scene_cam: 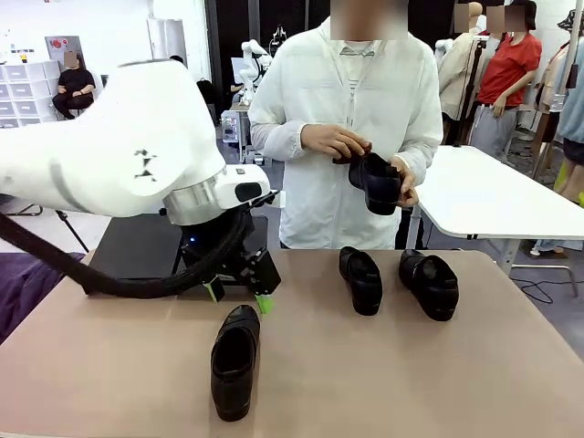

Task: Organize the shoes by placing them on the stand.
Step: Place the Shoe from the middle of the table onto the Shoes Stand.

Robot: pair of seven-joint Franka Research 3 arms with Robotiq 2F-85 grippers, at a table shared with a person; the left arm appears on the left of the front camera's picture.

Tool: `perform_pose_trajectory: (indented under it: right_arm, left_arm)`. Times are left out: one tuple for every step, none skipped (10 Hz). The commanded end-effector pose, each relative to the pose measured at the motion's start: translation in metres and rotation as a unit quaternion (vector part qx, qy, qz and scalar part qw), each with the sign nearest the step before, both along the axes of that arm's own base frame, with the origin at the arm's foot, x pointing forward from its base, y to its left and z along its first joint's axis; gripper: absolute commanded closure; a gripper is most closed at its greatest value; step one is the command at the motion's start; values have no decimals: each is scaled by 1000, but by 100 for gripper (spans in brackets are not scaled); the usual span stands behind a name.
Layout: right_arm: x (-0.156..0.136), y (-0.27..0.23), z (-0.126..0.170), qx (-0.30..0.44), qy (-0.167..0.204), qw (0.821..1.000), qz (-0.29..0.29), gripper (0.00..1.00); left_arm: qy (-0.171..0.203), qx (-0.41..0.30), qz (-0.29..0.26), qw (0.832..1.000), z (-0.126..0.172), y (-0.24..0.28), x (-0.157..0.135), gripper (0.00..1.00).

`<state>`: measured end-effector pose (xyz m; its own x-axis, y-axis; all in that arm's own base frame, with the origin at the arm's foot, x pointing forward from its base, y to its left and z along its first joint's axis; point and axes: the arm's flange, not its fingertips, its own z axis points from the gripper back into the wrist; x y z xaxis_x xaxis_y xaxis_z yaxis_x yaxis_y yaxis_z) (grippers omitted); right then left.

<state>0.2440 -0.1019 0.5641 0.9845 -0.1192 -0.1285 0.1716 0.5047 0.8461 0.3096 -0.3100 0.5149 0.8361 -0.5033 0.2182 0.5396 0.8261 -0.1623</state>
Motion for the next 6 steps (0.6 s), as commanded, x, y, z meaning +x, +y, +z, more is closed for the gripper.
perform_pose_trajectory:
  right_arm:
    - [-2,-3,0,-3,-5,1000,9,0]
    - [-2,-3,0,-3,-5,1000,9,0]
    - [-2,-3,0,-3,-5,1000,9,0]
    - [-2,-3,0,-3,-5,1000,9,0]
    - [-2,-3,0,-3,-5,1000,9,0]
    - [-2,-3,0,-3,-5,1000,9,0]
  left_arm:
    - [-12,-15,-3,1000,2,16,-19,0]
    - [-12,-15,-3,1000,2,16,-19,0]
    - [-9,-5,-4,1000,7,4,-14,0]
    - [2,-42,104,994,-12,-12,-9,0]
    - [4,-55,124,991,-24,-21,-10,0]
    - [1,-60,165,985,-36,-26,-10,0]
